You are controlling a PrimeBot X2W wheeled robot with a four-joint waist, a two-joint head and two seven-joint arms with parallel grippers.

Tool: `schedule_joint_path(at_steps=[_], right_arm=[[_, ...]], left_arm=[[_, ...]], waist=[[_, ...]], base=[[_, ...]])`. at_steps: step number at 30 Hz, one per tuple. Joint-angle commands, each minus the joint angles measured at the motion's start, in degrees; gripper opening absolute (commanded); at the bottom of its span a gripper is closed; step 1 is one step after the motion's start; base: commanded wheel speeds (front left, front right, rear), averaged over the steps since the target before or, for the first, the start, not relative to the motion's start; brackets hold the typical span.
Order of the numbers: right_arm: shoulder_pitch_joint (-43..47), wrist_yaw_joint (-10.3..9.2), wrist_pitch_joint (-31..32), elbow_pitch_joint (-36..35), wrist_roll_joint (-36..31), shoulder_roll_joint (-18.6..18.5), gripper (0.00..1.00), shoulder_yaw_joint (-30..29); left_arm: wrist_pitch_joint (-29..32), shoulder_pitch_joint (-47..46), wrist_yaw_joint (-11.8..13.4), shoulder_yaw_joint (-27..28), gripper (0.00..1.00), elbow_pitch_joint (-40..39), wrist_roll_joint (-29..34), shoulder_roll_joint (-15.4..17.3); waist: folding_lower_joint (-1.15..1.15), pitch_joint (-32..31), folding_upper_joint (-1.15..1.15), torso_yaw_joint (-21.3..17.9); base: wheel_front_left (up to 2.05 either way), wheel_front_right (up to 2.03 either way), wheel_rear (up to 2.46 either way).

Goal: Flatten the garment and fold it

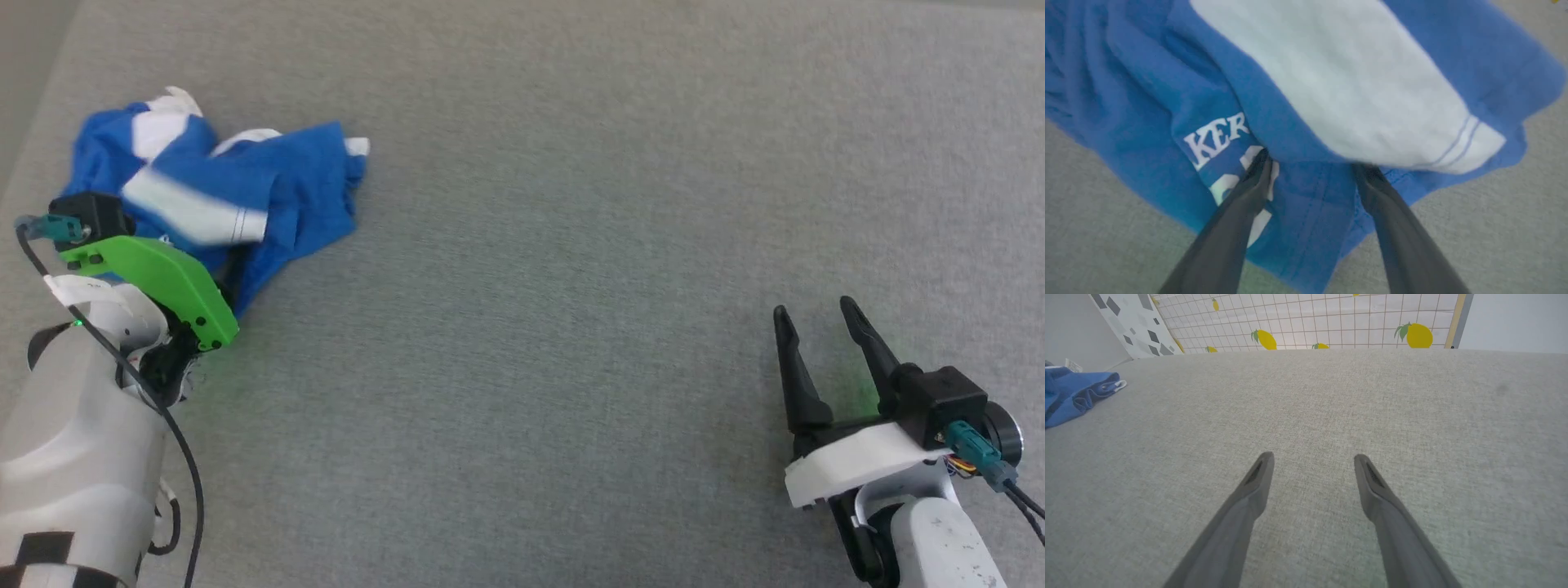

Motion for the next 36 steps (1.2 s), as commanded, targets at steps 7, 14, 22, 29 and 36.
schedule_joint_path(at_steps=[7,14,22,29,36], right_arm=[[-1.4,-0.09,0.1,0.2,0.3,0.0,1.00,1.1],[-0.8,-0.09,-0.9,3.1,2.1,0.0,1.00,3.3],[0.7,-0.09,-2.7,6.2,5.3,0.0,1.00,5.1],[2.8,-0.09,-3.8,8.2,7.8,0.0,1.00,4.7],[5.0,-0.09,-4.3,9.3,8.9,0.0,1.00,3.7]], left_arm=[[-4.5,-2.8,-0.4,0.0,0.00,3.5,-1.6,0.3],[-13.0,-9.0,-0.4,-2.0,0.00,-3.8,-3.6,-0.8],[-14.2,-13.9,-0.4,-6.9,0.00,-16.7,-6.4,-2.1],[-8.8,-6.2,0.7,-14.5,0.00,-21.0,-5.7,-6.9],[-2.1,6.3,1.8,-22.6,0.00,-17.7,-6.1,-10.7]], waist=[[-0.01,1.8,0.00,-1.7],[-0.01,-3.3,0.00,-2.4],[-0.01,-10.7,0.00,-7.9],[-0.01,-13.9,0.00,-13.9],[-0.01,-14.4,0.00,-17.1]], base=[[0.00,0.00,0.00],[0.00,0.00,0.00],[0.00,0.00,0.00],[0.00,0.00,0.00],[0.00,0.00,0.00]])
